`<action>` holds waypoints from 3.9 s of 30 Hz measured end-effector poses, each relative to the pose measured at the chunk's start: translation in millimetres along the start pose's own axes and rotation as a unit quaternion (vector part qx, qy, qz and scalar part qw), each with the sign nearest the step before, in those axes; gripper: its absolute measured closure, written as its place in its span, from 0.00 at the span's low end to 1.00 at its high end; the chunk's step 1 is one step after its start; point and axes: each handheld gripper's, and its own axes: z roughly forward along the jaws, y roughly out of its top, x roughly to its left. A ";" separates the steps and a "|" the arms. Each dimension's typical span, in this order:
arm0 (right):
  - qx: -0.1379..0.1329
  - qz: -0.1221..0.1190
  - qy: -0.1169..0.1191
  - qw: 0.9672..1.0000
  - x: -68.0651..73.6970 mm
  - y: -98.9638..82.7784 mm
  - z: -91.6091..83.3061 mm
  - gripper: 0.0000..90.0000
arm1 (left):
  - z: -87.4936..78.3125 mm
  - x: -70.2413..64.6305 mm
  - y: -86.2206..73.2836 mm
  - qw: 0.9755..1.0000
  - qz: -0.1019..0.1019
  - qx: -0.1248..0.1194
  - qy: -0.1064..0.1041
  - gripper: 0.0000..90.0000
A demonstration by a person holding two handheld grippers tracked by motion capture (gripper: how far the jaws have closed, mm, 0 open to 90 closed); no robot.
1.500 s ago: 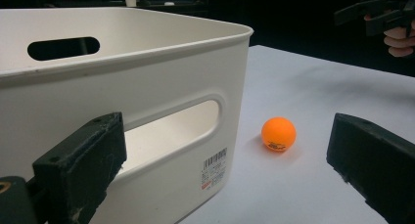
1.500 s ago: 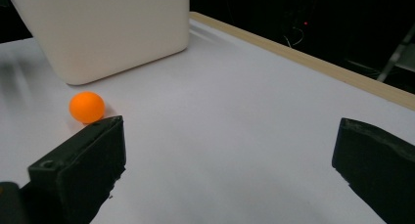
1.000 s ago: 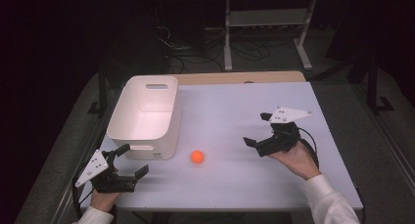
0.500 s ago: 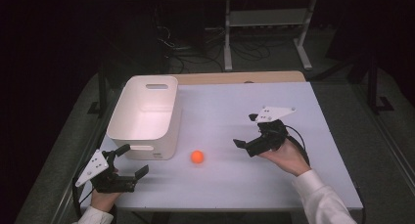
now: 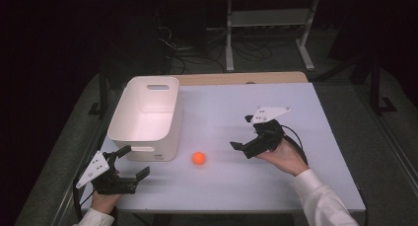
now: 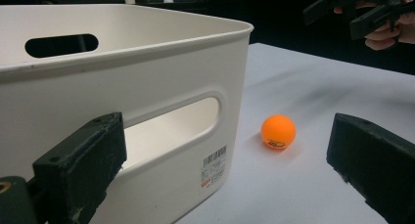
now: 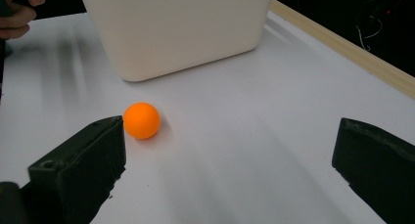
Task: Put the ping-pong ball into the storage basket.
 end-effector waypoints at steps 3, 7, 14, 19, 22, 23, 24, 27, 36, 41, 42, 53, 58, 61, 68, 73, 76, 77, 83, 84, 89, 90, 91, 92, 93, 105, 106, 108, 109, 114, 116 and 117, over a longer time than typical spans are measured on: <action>0.001 0.000 0.003 1.000 1.2 2.0 1.4 0.00 | 0.0 -0.1 0.0 1.000 0.000 0.000 0.000 0.01; 0.004 -0.006 0.008 1.000 3.8 4.7 4.0 0.00 | 0.0 0.0 0.0 1.000 0.000 0.000 0.000 0.01; 0.010 -0.009 0.018 1.000 8.3 9.0 9.8 0.00 | 0.0 0.0 0.1 1.000 -0.001 -0.001 -0.001 0.01; 0.011 -0.013 0.023 1.000 9.3 10.9 12.6 0.00 | 0.1 -0.1 0.0 1.000 -0.001 -0.001 -0.002 0.01; 0.015 -0.014 0.029 0.999 10.3 12.3 15.7 0.00 | 0.1 0.0 0.1 1.000 -0.001 -0.001 -0.003 0.01; 0.015 -0.014 0.029 0.999 10.3 12.3 15.7 0.00 | 0.1 0.0 0.1 1.000 -0.001 -0.001 -0.003 0.01; 0.016 -0.013 0.030 0.999 10.7 12.8 16.3 0.00 | 0.1 0.0 0.1 1.000 -0.001 -0.001 -0.003 0.01; 0.017 -0.016 0.034 0.999 12.3 14.5 18.8 0.00 | 0.2 -0.1 0.1 1.000 -0.001 -0.001 -0.003 0.01; 0.020 -0.038 0.048 0.998 18.8 23.8 26.8 0.00 | 0.1 0.0 0.0 1.000 -0.001 -0.002 -0.005 0.01; 0.023 -0.040 0.052 0.998 20.8 25.7 30.4 0.00 | -0.2 0.2 0.0 1.000 0.000 -0.001 -0.003 0.01; 0.023 -0.043 0.056 0.997 21.6 26.4 32.5 0.00 | -0.2 0.4 -0.2 1.000 -0.001 -0.002 -0.004 0.01; 0.032 -0.049 0.068 0.996 26.4 27.8 42.6 0.00 | -0.3 0.3 -0.2 1.000 -0.002 -0.002 -0.004 0.01; 0.033 -0.050 0.076 0.995 29.2 29.2 47.6 0.00 | -0.5 0.4 -0.2 1.000 -0.001 -0.001 -0.004 0.01; 0.035 -0.048 0.079 0.995 30.2 29.7 49.5 0.00 | -0.5 0.3 -0.2 1.000 -0.001 -0.001 -0.004 0.01; 0.039 -0.053 0.087 0.994 33.6 30.6 56.1 0.00 | -0.6 0.4 -0.2 1.000 -0.001 -0.001 -0.003 0.01; 0.040 -0.053 0.092 0.994 35.8 31.1 60.0 0.00 | -0.6 0.4 -0.2 1.000 -0.001 -0.002 -0.004 0.01; 0.043 -0.055 0.098 0.993 37.6 31.3 63.3 0.00 | -0.6 0.4 -0.2 1.000 -0.001 -0.002 -0.004 0.01; 0.044 -0.058 0.099 0.992 37.8 31.3 64.3 0.00 | -0.6 0.4 -0.2 1.000 -0.001 -0.002 -0.004 0.01; 0.050 -0.055 0.105 0.992 40.4 30.3 69.7 0.00 | -0.8 0.6 -0.2 1.000 -0.001 -0.003 -0.004 0.01; 0.050 -0.055 0.105 0.992 40.4 30.3 69.7 0.00 | -0.8 0.6 -0.2 1.000 -0.001 -0.003 -0.004 0.01; 0.054 -0.059 0.110 0.991 42.6 29.7 74.4 0.00 | -0.6 0.5 -0.3 1.000 -0.001 -0.003 -0.004 0.01; 0.057 -0.056 0.113 0.990 43.7 29.5 76.1 0.00 | -0.7 0.6 -0.2 1.000 -0.001 -0.003 -0.004 0.01; 0.057 -0.056 0.113 0.990 43.7 29.5 76.1 0.00 | -0.7 0.6 -0.2 1.000 -0.001 -0.003 -0.004 0.01; 0.057 -0.055 0.114 0.990 44.2 29.4 76.9 0.00 | -0.8 0.7 -0.2 1.000 -0.001 -0.003 -0.004 0.01; 0.059 -0.059 0.116 0.990 44.3 29.1 78.8 0.00 | -0.8 0.8 -0.2 1.000 -0.001 -0.003 -0.004 0.01; 0.070 -0.067 0.124 0.988 46.3 25.7 89.4 0.00 | -0.8 0.6 -0.2 1.000 -0.001 -0.003 -0.004 0.01; 0.071 -0.063 0.126 0.988 47.1 24.9 91.2 0.00 | -0.9 0.5 -0.2 1.000 -0.001 -0.003 -0.004 0.01; 0.074 -0.061 0.128 0.987 47.7 24.6 92.0 0.00 | -1.1 0.4 -0.1 1.000 0.000 -0.002 -0.004 0.01; 0.075 -0.063 0.128 0.987 47.7 24.2 93.1 0.00 | -1.2 0.6 -0.1 1.000 0.001 -0.002 -0.004 0.01; 0.081 -0.061 0.130 0.986 48.2 22.7 96.9 0.00 | -1.3 0.5 -0.1 1.000 0.001 -0.002 -0.004 0.01; 0.082 -0.057 0.133 0.986 49.0 22.2 98.0 0.00 | -1.2 0.5 -0.1 1.000 0.001 -0.002 -0.004 0.01; 0.082 -0.057 0.133 0.986 49.0 22.2 98.0 0.00 | -1.2 0.5 -0.1 1.000 0.001 -0.002 -0.004 0.01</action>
